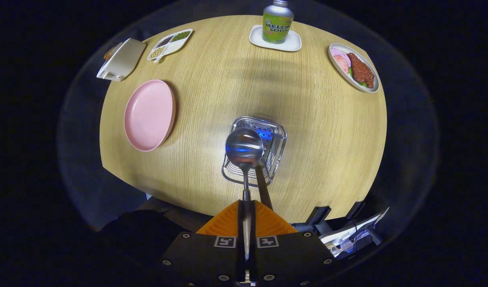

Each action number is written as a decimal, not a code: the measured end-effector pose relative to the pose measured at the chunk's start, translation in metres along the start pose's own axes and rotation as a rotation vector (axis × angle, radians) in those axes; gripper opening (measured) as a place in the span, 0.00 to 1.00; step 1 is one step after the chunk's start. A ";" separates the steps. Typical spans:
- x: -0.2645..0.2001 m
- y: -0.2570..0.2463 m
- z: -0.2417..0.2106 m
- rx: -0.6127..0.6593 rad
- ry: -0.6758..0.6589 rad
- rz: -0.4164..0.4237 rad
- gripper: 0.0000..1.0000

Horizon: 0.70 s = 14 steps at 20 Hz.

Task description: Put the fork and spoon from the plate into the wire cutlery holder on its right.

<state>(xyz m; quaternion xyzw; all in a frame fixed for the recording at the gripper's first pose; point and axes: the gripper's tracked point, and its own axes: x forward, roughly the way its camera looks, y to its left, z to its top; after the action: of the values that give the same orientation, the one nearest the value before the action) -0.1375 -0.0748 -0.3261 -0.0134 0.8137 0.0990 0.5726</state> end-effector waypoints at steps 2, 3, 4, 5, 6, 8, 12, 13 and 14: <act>-0.004 0.000 0.001 0.020 0.045 0.016 0.04; -0.002 -0.001 0.002 0.025 0.061 0.022 0.04; -0.001 -0.003 0.005 0.029 0.073 0.029 0.04; 0.001 -0.003 0.008 0.037 0.090 0.029 0.04; 0.002 -0.003 0.011 0.040 0.103 0.028 0.05; 0.006 -0.002 0.017 0.038 0.122 0.034 0.05; 0.010 0.000 0.027 0.045 0.122 0.047 0.10; 0.011 -0.002 0.031 0.045 0.107 0.040 0.10; 0.009 -0.002 0.034 0.048 0.090 0.039 0.11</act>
<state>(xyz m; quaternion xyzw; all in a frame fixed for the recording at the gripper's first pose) -0.1086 -0.0701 -0.3460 0.0118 0.8409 0.0898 0.5335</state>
